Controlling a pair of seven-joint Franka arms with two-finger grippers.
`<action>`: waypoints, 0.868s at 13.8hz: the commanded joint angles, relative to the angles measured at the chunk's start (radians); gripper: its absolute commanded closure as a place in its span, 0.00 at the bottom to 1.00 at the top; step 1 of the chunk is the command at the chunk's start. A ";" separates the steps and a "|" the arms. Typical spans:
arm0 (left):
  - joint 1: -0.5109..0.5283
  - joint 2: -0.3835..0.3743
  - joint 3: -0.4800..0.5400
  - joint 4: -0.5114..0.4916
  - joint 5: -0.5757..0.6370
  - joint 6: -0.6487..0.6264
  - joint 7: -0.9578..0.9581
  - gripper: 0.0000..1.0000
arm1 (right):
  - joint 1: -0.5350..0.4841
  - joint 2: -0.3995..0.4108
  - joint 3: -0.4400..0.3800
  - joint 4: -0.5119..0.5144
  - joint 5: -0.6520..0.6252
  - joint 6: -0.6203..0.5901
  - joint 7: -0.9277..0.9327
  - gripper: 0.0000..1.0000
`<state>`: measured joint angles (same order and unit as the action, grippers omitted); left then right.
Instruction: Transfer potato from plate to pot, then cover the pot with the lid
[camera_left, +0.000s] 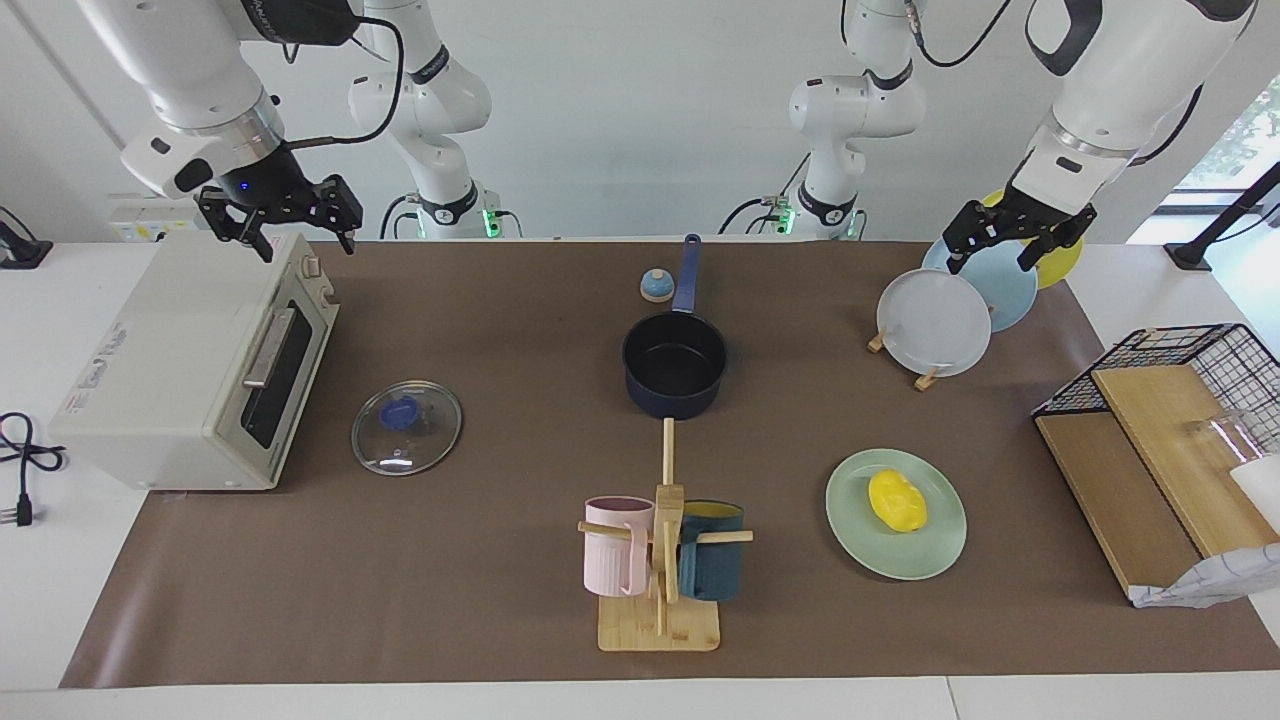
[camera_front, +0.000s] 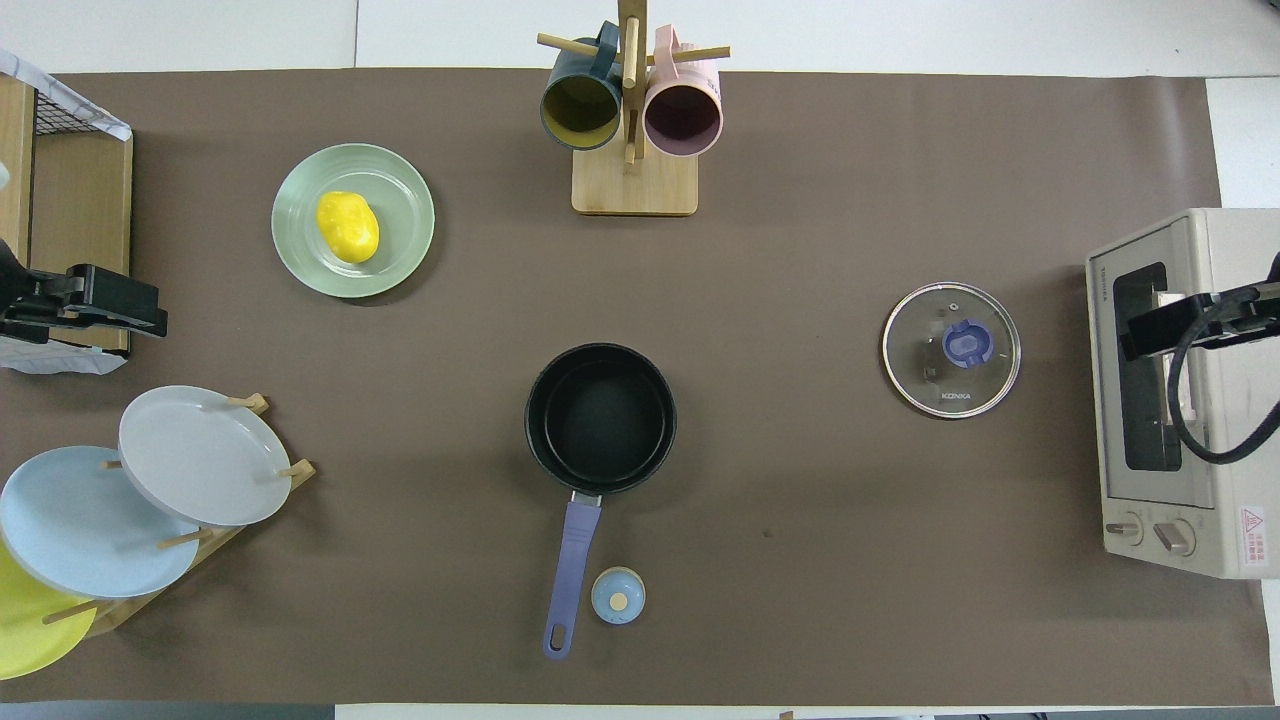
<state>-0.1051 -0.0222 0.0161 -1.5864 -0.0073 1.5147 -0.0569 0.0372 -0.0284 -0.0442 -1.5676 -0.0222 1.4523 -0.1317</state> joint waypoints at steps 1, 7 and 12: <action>0.002 -0.013 -0.004 -0.015 0.003 0.010 0.008 0.00 | 0.000 -0.007 0.001 -0.014 0.013 0.019 0.011 0.00; 0.012 -0.015 -0.002 -0.029 -0.003 0.054 0.006 0.00 | -0.002 -0.007 0.001 -0.014 0.013 0.019 0.014 0.00; 0.008 0.046 -0.002 -0.018 -0.031 0.102 0.003 0.00 | 0.000 -0.007 0.001 -0.014 0.011 0.025 0.015 0.00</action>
<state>-0.1046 -0.0143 0.0185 -1.6024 -0.0135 1.5703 -0.0569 0.0372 -0.0284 -0.0442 -1.5678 -0.0222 1.4531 -0.1317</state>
